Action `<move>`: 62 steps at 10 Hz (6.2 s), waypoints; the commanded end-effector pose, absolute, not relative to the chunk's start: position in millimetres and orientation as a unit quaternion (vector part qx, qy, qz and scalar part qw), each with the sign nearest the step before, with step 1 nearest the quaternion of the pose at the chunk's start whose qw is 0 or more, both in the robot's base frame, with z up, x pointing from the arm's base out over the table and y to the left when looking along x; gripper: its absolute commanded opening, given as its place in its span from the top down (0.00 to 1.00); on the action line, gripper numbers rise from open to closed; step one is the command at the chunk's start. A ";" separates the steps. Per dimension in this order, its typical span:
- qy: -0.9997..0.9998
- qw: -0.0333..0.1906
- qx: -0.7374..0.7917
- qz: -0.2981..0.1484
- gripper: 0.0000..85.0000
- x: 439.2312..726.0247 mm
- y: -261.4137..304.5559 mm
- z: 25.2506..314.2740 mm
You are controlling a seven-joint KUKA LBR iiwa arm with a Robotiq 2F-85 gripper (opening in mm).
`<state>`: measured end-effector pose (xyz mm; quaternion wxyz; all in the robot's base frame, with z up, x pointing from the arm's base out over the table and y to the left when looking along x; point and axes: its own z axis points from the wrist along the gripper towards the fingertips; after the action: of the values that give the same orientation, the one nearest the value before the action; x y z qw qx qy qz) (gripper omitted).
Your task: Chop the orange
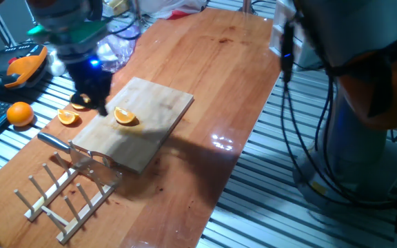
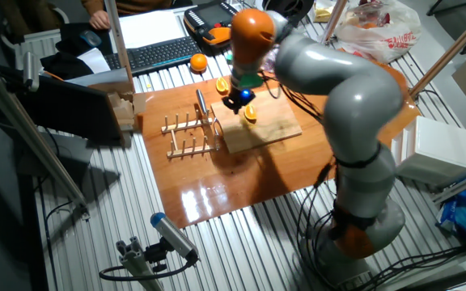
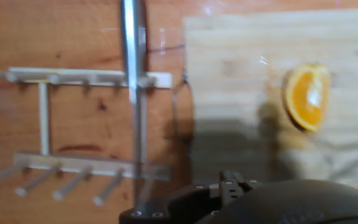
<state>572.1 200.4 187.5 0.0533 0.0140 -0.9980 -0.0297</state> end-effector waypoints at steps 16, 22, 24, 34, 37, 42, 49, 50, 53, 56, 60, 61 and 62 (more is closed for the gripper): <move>-0.998 0.035 -0.028 -0.036 0.60 581.5 272.7 118.6; -0.997 0.052 -0.032 -0.039 0.60 584.1 275.5 134.0; -0.998 0.040 -0.039 -0.036 0.60 580.9 278.1 126.9; -0.998 0.002 -0.052 -0.046 0.60 584.7 280.9 97.5; -0.998 0.000 -0.048 -0.048 0.80 584.9 280.7 97.3; -0.998 -0.017 -0.037 -0.057 1.00 585.9 281.4 97.6; -0.997 0.006 -0.052 -0.061 1.00 576.0 290.6 173.3; -0.997 0.006 -0.053 -0.061 1.00 574.0 286.4 182.5; -0.998 0.001 -0.045 -0.051 1.00 574.4 258.5 207.4; -0.999 0.002 -0.020 -0.046 1.00 591.6 216.6 216.6; -0.999 -0.015 0.001 -0.044 1.00 608.0 169.7 195.7; -0.999 -0.026 0.011 -0.034 1.00 609.8 161.2 190.4; -0.999 -0.030 0.010 -0.020 1.00 609.0 155.2 185.9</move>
<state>608.4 166.3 185.6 -0.0301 0.0083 -0.9993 -0.0199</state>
